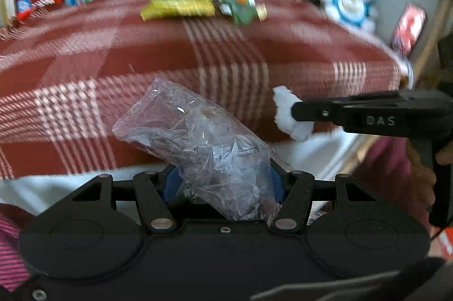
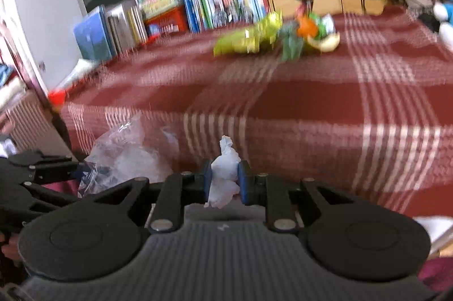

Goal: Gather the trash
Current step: 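Carry the plastic bag and tissue into the trash bag and release both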

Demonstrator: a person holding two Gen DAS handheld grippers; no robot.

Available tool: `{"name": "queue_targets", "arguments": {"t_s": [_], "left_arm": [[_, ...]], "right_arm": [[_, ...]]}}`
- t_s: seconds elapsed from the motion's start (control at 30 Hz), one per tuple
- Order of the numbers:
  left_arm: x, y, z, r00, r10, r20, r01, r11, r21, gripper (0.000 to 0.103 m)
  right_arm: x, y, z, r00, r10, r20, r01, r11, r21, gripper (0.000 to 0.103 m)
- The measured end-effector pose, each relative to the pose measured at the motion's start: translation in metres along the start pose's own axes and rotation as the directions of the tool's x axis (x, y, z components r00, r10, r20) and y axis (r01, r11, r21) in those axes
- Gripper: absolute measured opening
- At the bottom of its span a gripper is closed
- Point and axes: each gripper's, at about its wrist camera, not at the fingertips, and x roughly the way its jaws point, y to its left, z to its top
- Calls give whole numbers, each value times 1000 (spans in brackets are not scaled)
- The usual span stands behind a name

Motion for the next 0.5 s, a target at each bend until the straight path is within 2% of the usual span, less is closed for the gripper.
{"name": "queue_targets", "arguments": {"t_s": [0.17, 0.27, 0.33, 0.5], "left_arm": [[30, -12, -21, 992, 26, -119, -14, 994, 104, 59], [55, -12, -30, 973, 13, -232, 16, 992, 123, 59], [69, -12, -36, 957, 22, -288, 11, 994, 112, 59], [89, -13, -46, 940, 38, -338, 5, 992, 125, 60]], "right_arm": [[25, -5, -34, 993, 3, -118, 3, 999, 54, 25], [43, -12, -52, 984, -5, -178, 20, 996, 88, 25], [52, -17, -63, 977, -6, -211, 32, 993, 118, 25], [64, -27, -83, 965, -17, -260, 61, 985, 161, 25]]}}
